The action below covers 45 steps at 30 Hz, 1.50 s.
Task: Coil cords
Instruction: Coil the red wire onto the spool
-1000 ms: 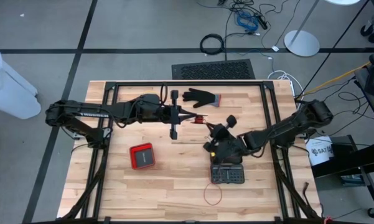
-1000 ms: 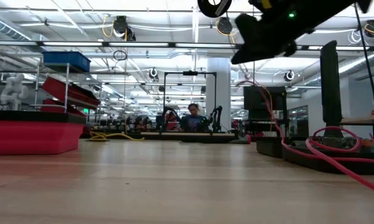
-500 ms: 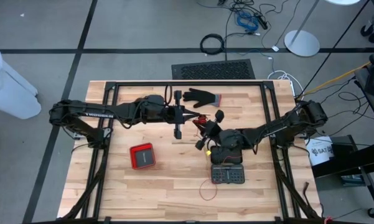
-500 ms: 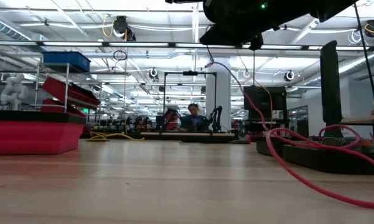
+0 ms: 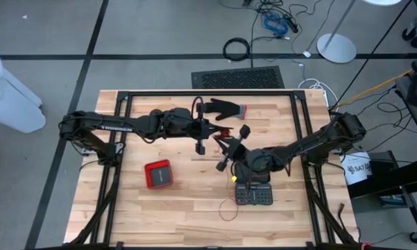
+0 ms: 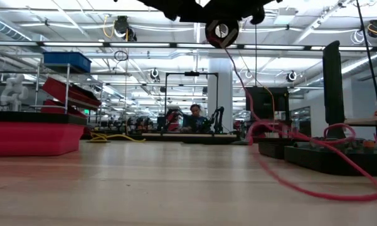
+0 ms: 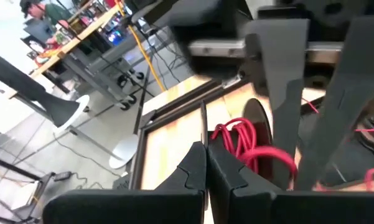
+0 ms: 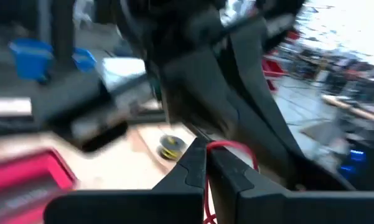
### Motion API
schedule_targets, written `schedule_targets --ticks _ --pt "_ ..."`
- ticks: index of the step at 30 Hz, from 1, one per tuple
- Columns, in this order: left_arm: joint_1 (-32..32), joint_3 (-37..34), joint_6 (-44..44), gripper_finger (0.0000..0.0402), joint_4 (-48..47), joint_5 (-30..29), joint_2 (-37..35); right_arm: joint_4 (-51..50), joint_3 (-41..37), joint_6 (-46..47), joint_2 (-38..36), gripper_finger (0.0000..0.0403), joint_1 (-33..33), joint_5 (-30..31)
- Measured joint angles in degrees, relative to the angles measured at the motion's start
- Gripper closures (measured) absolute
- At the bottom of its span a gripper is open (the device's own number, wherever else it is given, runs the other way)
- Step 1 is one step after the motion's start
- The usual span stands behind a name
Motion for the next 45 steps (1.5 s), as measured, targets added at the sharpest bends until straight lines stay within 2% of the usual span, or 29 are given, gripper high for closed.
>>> schedule_targets --ticks 5,9,15,19,27,33,39,45 --pt "0.08 0.04 0.19 0.0401 -1.76 -1.33 -0.4 -11.01 1.07 2.74 -2.8 0.0403 2.94 8.79" --pt "0.08 0.04 0.21 0.0401 -2.22 -1.5 -0.41 -21.19 1.05 8.8 -5.66 0.0403 4.97 15.49" --pt "-0.05 0.07 0.07 0.0401 -2.32 0.0 -0.62 -40.66 1.05 24.56 -9.41 0.0403 5.28 16.05" --pt "-0.2 0.07 -0.98 0.0401 -2.22 0.66 -0.62 -49.22 1.07 32.23 -9.58 0.0402 4.28 15.49" --pt "-0.24 0.02 -3.94 0.0401 1.66 3.14 -0.62 -48.85 1.07 30.76 -8.32 0.0402 3.0 15.41" --pt "0.1 0.02 -6.57 0.0401 7.14 7.26 -0.82 -49.09 0.81 30.15 -8.21 0.0382 2.95 15.92" --pt "0.3 0.04 -7.56 0.0401 12.99 8.15 -0.65 -45.46 0.83 28.12 -7.95 0.0364 3.22 15.24" --pt "0.51 -1.32 -7.48 0.0401 17.14 9.02 0.03 -46.08 0.83 29.11 -7.95 0.0362 5.66 15.06"
